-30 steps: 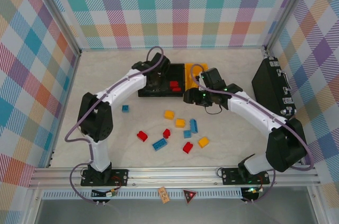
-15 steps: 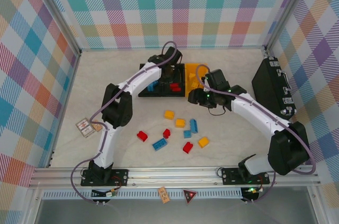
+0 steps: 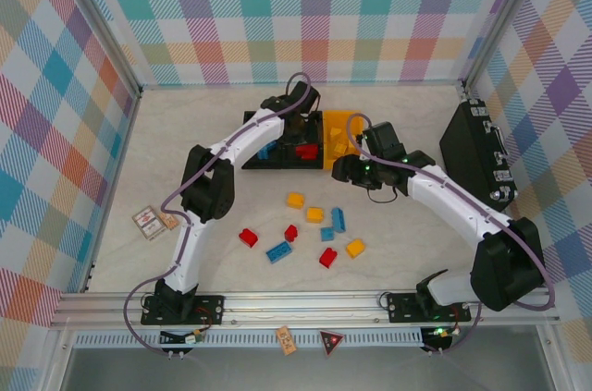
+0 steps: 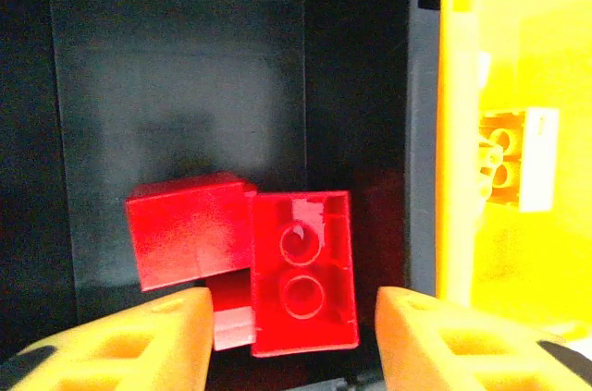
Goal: Sort the legos into containers by color
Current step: Place the lego in the container, then pick up the lego from the middle-left of the table.
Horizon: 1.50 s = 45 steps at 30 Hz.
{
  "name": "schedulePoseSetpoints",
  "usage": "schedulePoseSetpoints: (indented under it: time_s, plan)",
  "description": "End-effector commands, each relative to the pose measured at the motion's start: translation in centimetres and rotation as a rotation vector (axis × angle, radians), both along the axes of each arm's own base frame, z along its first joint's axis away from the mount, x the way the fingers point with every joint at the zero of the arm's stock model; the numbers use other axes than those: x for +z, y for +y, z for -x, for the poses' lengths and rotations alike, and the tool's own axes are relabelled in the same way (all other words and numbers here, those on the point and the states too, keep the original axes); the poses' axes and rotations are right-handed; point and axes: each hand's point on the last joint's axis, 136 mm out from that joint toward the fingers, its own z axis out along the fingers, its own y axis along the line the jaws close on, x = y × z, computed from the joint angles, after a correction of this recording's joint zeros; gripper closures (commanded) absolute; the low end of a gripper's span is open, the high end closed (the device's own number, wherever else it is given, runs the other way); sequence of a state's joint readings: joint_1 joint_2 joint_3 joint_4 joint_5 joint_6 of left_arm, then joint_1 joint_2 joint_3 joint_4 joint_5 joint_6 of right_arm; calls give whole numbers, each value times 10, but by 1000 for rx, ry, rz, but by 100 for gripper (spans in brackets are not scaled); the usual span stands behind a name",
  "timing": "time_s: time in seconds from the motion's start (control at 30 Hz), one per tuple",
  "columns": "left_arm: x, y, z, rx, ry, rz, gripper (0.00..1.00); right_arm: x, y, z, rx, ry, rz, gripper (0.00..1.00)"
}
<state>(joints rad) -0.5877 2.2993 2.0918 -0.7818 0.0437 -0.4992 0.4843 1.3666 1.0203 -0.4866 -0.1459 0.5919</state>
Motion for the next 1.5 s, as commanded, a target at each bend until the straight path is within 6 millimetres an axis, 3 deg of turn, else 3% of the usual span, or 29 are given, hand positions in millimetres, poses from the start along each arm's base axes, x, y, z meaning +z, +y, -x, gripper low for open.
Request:
schedulePoseSetpoints:
  time_s: [0.0,0.27,0.53,0.8,1.23,1.47]
  plan:
    - [5,-6,-3,-15,-10,22,46,-5,0,0,-4,10,-11,43]
    - [41,0,8,-17,-68,62,43,-5,2,0,17,10,-1,43]
    - [65,9,40,-56,-69,113,41,-13,-5,7,23,58,44,42]
    - [60,33,81,-97,-69,111,40,-31,-10,25,47,145,87,42]
    - [42,64,159,-168,65,93,40,-33,1,41,122,154,62,42]
    - [20,66,218,-346,212,19,40,-36,1,55,169,182,56,42]
